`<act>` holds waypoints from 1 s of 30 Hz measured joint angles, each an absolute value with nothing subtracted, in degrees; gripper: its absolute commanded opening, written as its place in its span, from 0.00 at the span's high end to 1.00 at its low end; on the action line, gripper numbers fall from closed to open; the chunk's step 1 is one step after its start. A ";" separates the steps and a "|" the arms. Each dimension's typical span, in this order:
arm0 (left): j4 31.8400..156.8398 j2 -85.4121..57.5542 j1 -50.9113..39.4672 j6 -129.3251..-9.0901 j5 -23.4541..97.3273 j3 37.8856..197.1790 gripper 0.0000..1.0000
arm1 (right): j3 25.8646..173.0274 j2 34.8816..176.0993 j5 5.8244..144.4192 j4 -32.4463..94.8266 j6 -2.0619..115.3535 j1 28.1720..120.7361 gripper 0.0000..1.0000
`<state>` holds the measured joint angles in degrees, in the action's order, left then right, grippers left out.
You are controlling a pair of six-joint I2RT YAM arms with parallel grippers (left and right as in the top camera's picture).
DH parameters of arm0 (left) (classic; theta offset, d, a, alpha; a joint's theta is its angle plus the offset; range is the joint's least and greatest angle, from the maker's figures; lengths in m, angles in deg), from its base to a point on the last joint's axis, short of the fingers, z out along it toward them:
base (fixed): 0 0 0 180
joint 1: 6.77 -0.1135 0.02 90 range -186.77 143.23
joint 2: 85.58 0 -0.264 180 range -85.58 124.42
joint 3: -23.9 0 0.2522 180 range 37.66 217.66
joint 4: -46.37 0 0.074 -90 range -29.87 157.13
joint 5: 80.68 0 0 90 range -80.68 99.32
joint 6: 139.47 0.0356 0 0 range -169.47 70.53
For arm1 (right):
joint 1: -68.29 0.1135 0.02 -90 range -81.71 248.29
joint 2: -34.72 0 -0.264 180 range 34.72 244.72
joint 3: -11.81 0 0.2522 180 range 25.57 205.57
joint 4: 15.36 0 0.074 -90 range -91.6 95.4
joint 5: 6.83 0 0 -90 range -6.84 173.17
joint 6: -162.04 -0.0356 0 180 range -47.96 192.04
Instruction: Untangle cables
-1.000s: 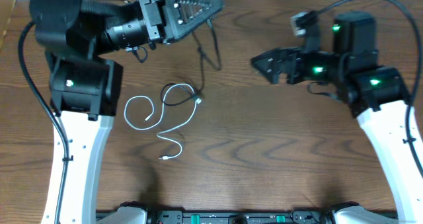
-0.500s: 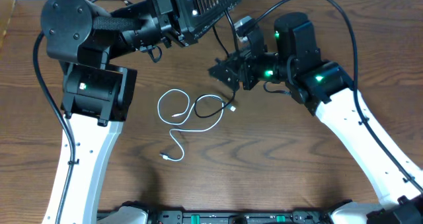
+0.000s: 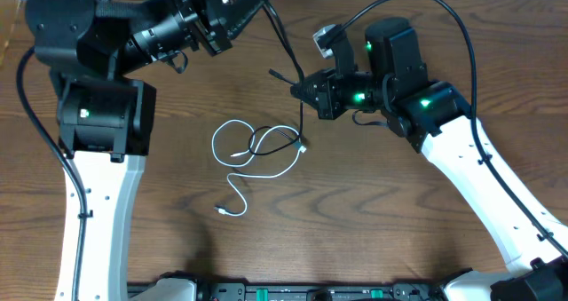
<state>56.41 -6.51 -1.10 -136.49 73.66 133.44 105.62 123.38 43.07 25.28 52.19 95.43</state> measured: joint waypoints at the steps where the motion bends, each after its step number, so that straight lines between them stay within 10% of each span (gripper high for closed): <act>1: 59.47 -6.51 -1.82 -134.96 73.77 133.44 0.70 | 105.62 123.38 42.33 24.95 51.03 95.43 0.98; 4: 70.24 -6.38 -4.53 -128.01 73.66 133.64 0.38 | 105.60 123.21 39.11 23.42 47.33 95.29 0.99; 8: 83.60 -6.01 -7.35 -118.22 73.68 133.62 0.31 | 105.60 121.83 36.90 23.18 44.69 94.99 0.99; 20: 109.17 -5.52 -7.72 -91.75 69.59 133.75 0.30 | 105.60 115.05 35.86 19.94 41.85 91.91 0.98; 30: 128.34 -5.52 -7.81 -84.21 26.97 133.77 0.30 | 105.34 113.57 34.92 11.44 18.42 83.82 0.99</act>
<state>128.34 -5.52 -7.81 -84.21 26.97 133.77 105.34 113.57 34.92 11.44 18.42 83.82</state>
